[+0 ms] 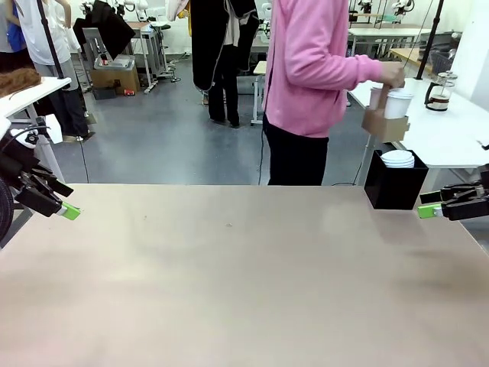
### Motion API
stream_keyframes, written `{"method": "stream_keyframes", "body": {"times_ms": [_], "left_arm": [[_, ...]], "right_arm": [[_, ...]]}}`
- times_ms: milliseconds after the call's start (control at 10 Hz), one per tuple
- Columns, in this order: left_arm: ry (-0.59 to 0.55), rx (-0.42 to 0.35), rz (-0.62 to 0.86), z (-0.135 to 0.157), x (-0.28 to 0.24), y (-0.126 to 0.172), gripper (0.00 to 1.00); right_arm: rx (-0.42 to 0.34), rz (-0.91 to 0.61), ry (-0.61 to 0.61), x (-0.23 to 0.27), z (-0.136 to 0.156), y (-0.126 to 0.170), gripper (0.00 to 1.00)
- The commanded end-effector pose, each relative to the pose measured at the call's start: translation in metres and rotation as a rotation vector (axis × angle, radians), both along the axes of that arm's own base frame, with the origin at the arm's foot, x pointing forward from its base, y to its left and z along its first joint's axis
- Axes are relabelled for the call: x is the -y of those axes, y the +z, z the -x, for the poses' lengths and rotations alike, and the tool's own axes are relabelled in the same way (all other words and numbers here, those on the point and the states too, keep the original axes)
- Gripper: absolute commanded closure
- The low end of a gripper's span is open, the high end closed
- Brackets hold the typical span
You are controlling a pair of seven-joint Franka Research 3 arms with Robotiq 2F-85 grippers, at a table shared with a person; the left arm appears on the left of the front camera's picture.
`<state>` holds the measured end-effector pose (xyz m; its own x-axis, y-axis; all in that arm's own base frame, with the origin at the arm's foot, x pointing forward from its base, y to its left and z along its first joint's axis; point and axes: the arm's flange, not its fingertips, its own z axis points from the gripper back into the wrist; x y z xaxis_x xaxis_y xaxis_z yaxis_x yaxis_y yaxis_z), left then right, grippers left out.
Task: Pour a drink into a cup and package it in a carrier.
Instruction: Insert the held 600 ml Paper Cup into the Cup Carrier.
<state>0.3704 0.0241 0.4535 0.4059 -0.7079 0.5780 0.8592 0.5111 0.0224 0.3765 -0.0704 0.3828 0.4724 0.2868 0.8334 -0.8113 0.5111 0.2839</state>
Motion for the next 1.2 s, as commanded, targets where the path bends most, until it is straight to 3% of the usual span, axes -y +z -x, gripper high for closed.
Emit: {"method": "stream_keyframes", "body": {"times_ms": [0,1100], "left_arm": [[-0.023,0.012,0.014,-0.0014,-0.002,-0.0019,0.0],[-0.023,0.012,0.014,-0.0014,-0.002,-0.0019,0.0]], "right_arm": [[0.007,-0.004,0.008,-0.0001,0.0007,-0.0005,0.0],[0.007,-0.004,0.008,-0.0001,0.0007,-0.0005,0.0]]}}
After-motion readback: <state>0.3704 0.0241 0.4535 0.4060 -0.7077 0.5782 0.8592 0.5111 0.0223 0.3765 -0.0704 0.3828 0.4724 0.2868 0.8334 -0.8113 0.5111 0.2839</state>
